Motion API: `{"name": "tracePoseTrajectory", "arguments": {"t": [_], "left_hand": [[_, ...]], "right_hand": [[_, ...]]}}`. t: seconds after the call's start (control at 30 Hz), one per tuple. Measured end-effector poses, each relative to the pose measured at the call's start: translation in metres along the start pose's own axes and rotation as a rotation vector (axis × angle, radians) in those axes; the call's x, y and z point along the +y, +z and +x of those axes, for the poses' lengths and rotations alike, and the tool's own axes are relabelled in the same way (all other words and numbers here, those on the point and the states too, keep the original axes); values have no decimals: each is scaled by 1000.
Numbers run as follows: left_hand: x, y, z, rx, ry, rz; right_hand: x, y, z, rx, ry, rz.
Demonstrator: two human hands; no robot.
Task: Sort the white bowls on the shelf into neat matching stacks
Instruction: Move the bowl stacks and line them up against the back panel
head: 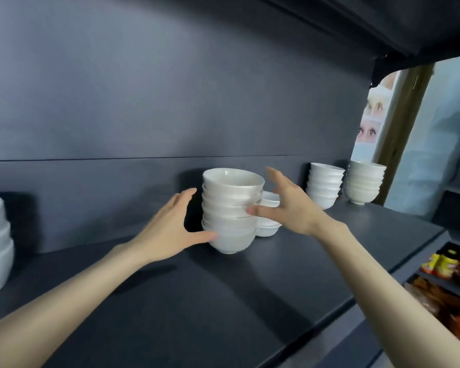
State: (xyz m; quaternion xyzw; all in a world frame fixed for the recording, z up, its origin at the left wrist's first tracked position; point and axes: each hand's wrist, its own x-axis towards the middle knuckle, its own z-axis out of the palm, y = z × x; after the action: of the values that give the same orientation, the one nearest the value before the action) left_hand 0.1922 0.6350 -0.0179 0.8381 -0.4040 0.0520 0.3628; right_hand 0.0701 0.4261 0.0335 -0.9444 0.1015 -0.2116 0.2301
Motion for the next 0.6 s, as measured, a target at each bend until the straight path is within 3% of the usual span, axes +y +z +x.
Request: {"name": "tracePoseTrajectory", "arguments": {"t": [0.4,0.6], "left_hand": [[-7,65,41,-5,-154,-544],[3,78,40,123,-217,-551]], "right_hand": [[42,23,61,-177,-11,492],[55,24,69,-219,-92,541]]}}
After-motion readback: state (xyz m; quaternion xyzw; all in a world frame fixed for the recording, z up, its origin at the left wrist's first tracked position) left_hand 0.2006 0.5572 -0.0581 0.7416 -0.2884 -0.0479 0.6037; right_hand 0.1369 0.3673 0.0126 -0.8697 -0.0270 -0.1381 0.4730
